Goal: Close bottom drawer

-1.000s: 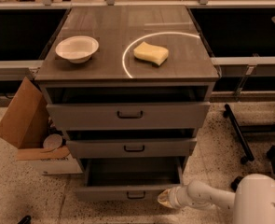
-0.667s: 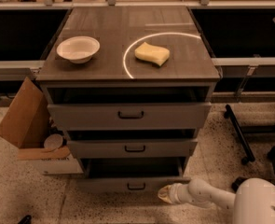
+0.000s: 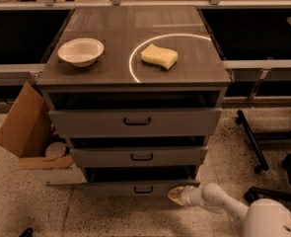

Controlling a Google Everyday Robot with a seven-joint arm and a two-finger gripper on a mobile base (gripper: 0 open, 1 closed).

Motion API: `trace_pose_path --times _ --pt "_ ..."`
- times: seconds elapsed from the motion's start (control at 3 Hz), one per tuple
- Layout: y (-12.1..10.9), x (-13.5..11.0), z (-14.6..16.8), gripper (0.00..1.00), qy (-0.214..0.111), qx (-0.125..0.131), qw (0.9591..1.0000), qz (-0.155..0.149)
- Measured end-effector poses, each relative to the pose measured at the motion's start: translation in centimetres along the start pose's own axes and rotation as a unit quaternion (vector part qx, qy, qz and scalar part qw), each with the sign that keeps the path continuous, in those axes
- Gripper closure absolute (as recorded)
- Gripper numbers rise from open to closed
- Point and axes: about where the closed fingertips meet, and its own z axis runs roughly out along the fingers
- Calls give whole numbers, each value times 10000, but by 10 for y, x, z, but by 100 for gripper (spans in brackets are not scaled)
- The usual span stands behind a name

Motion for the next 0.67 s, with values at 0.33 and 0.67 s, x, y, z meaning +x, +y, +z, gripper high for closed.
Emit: trace_pose_path --times 0.33,0.67 --pt "-25 -7 6 100 -362 93 9993 -34" --pt "-34 -11 8 100 -500 118 9987 -64"
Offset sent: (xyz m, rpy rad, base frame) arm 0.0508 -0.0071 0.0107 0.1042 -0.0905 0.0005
